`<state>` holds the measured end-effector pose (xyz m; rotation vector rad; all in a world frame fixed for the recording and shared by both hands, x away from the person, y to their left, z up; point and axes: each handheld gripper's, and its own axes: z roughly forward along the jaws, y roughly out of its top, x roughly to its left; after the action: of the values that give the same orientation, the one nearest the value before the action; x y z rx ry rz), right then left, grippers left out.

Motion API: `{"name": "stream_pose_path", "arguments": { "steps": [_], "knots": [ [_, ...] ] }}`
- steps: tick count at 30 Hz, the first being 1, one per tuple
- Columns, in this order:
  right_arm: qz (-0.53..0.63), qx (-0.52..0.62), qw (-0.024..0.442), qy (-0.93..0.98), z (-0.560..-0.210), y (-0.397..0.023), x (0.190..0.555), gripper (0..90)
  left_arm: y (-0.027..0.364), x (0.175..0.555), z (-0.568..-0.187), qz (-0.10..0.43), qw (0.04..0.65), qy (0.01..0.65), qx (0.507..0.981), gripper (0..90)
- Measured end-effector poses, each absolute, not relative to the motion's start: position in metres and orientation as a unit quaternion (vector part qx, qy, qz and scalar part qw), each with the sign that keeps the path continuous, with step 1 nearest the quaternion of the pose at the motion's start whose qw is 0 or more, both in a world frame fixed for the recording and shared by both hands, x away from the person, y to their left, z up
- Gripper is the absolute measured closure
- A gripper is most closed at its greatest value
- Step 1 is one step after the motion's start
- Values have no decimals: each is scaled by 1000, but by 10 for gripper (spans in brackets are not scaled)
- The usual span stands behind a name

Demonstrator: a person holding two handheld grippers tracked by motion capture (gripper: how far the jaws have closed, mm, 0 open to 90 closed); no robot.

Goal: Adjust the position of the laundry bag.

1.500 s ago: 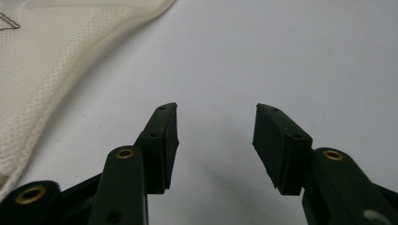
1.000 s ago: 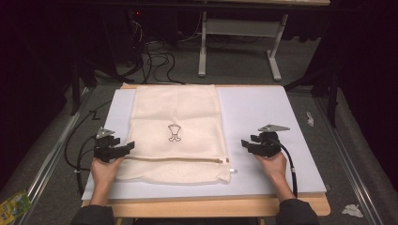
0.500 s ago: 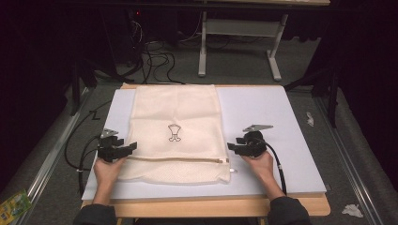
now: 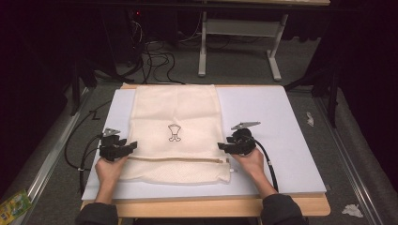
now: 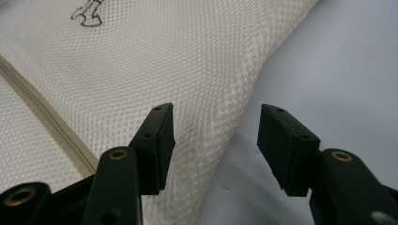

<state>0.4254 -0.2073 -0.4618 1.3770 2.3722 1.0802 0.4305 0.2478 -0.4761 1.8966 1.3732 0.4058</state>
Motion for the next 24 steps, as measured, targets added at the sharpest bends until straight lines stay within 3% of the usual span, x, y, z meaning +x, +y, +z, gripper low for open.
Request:
{"name": "stream_pose_path", "arguments": {
  "steps": [10, 15, 19, 24],
  "knots": [
    [347, 455, 87, 815, -470, -199, 428, 674, 249, 433, -477, 159, 359, 529, 753, 584],
    [342, 437, 81, 828, -469, -198, 429, 835, 247, 433, -478, 171, 358, 522, 755, 776],
    [345, 432, 79, 829, -467, -198, 430, 871, 250, 435, -475, 159, 362, 520, 757, 863],
    [355, 428, 83, 827, -465, -200, 429, 876, 251, 435, -473, 161, 377, 519, 750, 875]
  ]
}}
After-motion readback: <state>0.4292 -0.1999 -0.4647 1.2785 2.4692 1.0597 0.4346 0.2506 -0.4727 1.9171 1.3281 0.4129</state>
